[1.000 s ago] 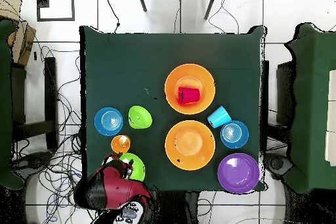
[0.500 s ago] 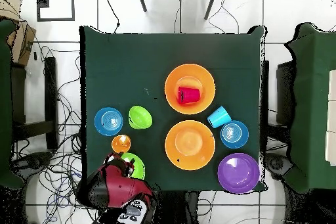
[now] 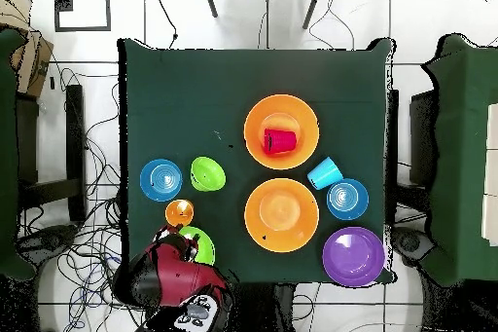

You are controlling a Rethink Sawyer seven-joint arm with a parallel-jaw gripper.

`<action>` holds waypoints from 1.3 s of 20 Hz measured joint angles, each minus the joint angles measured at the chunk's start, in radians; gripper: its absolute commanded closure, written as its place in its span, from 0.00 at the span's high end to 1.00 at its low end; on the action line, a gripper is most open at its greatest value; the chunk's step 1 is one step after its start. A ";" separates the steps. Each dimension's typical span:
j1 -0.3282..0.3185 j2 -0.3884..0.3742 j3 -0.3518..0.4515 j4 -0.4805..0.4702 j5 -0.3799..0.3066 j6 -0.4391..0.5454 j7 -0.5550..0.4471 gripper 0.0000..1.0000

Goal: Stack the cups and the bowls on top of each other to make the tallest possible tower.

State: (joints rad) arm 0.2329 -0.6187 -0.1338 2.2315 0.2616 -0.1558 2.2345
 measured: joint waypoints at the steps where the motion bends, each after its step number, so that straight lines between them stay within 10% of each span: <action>1: 0.000 0.000 0.000 0.000 0.000 -0.001 0.000 1.00; 20: -0.037 0.206 0.007 -0.101 -0.007 -0.185 0.003 1.00; 21: -0.035 0.204 0.007 -0.099 -0.007 -0.185 0.003 0.00; 26: -0.024 0.203 0.002 -0.100 -0.006 -0.186 0.003 0.00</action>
State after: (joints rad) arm 0.2090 -0.4157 -0.1320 2.1318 0.2560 -0.3418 2.2378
